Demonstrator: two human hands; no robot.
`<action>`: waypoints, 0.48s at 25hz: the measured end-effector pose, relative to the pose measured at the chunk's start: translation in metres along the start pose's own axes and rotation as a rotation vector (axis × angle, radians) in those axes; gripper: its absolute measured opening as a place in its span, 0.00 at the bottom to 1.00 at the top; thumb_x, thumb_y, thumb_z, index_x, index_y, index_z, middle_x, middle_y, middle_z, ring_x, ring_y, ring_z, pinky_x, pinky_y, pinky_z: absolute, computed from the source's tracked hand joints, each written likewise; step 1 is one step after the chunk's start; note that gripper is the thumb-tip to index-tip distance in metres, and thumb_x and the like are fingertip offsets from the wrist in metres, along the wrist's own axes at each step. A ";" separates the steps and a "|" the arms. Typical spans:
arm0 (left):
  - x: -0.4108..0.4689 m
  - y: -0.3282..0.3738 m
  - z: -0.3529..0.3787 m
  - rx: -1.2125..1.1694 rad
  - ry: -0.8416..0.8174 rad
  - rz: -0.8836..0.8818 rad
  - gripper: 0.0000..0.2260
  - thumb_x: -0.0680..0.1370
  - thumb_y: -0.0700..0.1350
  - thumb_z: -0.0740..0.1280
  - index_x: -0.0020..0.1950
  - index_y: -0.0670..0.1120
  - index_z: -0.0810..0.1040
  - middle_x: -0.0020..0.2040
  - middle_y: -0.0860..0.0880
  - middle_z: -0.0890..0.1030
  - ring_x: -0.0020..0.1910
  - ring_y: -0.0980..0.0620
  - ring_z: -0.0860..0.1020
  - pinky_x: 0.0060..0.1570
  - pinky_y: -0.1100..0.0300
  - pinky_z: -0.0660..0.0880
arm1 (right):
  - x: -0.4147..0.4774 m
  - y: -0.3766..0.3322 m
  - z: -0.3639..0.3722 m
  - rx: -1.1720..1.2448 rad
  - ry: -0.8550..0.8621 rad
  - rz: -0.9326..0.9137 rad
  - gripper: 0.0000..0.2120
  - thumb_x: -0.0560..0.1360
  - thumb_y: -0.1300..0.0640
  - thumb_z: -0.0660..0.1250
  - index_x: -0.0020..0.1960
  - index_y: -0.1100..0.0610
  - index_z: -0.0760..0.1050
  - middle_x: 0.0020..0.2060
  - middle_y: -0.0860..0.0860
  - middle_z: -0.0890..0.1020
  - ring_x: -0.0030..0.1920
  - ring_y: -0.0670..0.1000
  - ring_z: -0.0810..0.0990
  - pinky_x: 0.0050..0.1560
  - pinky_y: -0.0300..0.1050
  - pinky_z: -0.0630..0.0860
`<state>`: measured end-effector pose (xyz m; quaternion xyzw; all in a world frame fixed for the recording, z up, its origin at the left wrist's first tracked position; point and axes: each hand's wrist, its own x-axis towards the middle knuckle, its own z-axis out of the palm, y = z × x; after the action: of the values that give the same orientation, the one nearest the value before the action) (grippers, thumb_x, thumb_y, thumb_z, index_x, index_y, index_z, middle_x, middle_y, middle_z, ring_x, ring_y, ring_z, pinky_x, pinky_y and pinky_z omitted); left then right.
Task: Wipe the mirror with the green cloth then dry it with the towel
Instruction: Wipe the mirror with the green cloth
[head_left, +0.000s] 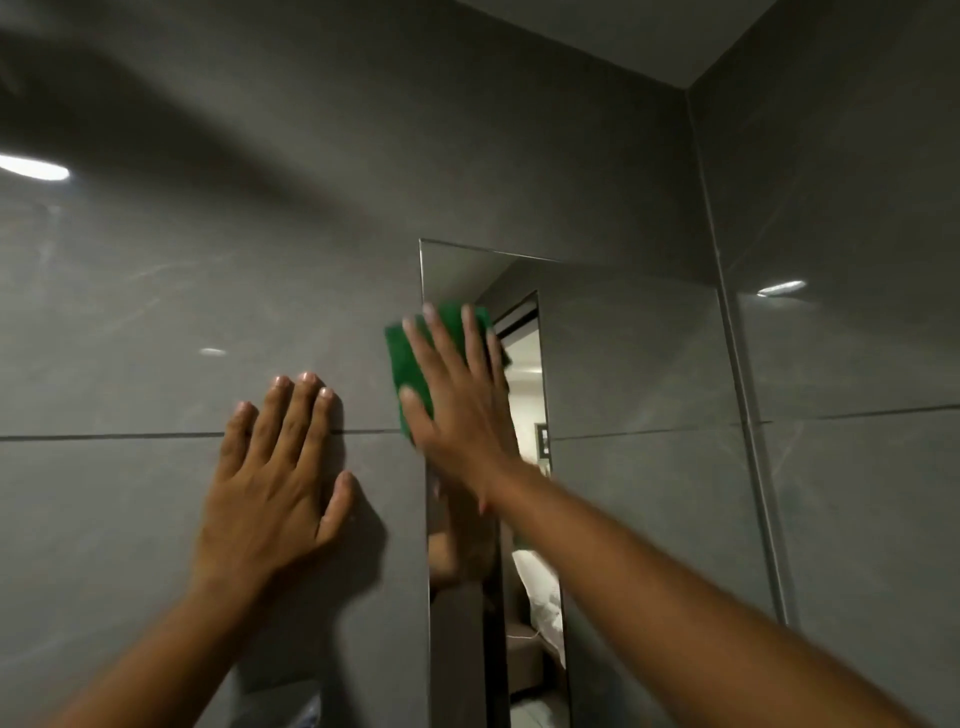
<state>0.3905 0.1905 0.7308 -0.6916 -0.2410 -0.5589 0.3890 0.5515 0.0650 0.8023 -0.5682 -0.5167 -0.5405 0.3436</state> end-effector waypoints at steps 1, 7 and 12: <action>-0.001 -0.002 0.003 0.004 0.000 0.005 0.38 0.80 0.61 0.52 0.82 0.37 0.61 0.83 0.35 0.61 0.84 0.37 0.56 0.85 0.47 0.42 | 0.040 0.003 -0.011 -0.012 -0.004 0.022 0.34 0.79 0.47 0.57 0.81 0.48 0.47 0.82 0.50 0.49 0.81 0.57 0.40 0.79 0.63 0.42; -0.002 -0.001 0.007 -0.020 -0.030 0.053 0.38 0.81 0.62 0.50 0.84 0.38 0.59 0.85 0.37 0.58 0.86 0.38 0.55 0.85 0.52 0.35 | -0.066 -0.010 0.019 -0.002 0.080 0.105 0.35 0.79 0.46 0.58 0.81 0.48 0.46 0.82 0.49 0.48 0.81 0.56 0.41 0.79 0.61 0.41; -0.004 -0.005 0.018 -0.014 -0.079 0.063 0.39 0.82 0.65 0.47 0.86 0.43 0.52 0.88 0.41 0.51 0.88 0.41 0.48 0.86 0.50 0.36 | -0.324 -0.021 0.051 -0.250 -0.017 -0.008 0.42 0.71 0.39 0.63 0.81 0.48 0.53 0.78 0.50 0.63 0.81 0.60 0.51 0.73 0.60 0.59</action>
<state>0.3961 0.2082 0.7267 -0.7231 -0.2305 -0.5204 0.3915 0.5828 0.0481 0.4761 -0.6092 -0.4504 -0.5972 0.2634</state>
